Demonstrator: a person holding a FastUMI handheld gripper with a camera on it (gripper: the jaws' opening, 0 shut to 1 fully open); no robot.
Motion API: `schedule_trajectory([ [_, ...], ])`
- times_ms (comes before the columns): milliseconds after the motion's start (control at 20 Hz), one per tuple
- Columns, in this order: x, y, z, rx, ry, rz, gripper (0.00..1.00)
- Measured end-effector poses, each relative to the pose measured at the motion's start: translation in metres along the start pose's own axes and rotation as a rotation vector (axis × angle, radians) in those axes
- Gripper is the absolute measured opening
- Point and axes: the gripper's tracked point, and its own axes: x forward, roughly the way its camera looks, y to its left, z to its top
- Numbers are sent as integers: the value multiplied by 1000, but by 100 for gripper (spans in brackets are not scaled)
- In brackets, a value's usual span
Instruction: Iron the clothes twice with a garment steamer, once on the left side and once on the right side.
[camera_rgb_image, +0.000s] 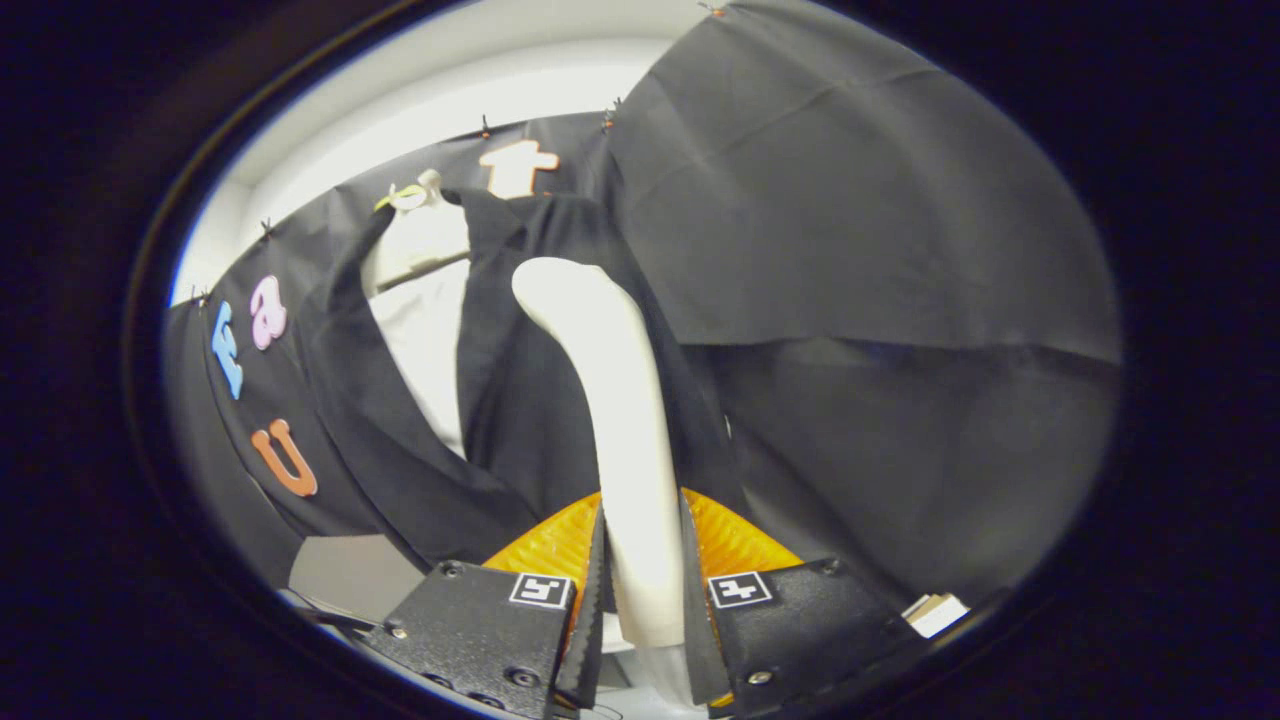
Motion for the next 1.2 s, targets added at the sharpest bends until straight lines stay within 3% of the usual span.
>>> schedule_trajectory([
  [200, 10, 34, 21, -47, -47, 28, 37],
  [450, 24, 45, 11, -112, -49, -4, 37],
  [1200, 37, 25, -70, -172, 63, -98, 37],
])
